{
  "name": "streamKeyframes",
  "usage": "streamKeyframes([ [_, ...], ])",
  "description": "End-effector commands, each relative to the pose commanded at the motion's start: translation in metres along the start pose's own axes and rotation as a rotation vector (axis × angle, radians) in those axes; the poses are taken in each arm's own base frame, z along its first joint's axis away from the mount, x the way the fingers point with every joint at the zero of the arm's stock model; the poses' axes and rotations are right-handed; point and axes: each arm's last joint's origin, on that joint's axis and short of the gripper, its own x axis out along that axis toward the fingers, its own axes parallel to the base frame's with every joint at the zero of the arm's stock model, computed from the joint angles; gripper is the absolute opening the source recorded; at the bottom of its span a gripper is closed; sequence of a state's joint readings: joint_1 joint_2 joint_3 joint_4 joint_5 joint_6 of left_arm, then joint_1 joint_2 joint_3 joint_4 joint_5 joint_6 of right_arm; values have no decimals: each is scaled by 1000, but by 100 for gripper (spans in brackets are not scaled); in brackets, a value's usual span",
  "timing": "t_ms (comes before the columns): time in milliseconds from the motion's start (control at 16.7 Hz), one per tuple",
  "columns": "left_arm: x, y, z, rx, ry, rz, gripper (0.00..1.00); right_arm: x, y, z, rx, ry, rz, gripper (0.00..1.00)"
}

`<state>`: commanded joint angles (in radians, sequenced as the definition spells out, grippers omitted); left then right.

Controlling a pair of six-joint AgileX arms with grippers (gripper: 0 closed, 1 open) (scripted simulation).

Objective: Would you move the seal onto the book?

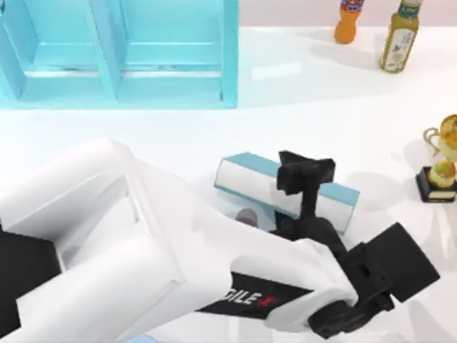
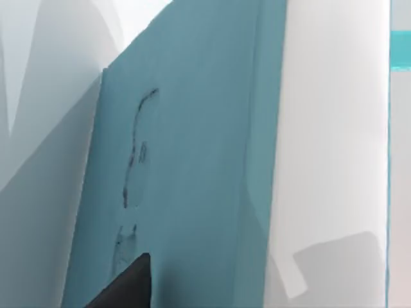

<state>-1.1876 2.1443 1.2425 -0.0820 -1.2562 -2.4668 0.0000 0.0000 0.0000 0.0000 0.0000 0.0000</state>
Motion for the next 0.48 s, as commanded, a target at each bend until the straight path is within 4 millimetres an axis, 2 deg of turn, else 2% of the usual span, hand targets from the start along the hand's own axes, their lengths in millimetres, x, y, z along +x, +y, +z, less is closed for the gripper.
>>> streamKeyframes([
  [240, -5, 4, -1, 5, 3, 2, 100, 0, 0, 0, 0, 0, 0, 100],
  [480, -31, 17, -4, -1, 20, 11, 100, 0, 0, 0, 0, 0, 0, 100],
])
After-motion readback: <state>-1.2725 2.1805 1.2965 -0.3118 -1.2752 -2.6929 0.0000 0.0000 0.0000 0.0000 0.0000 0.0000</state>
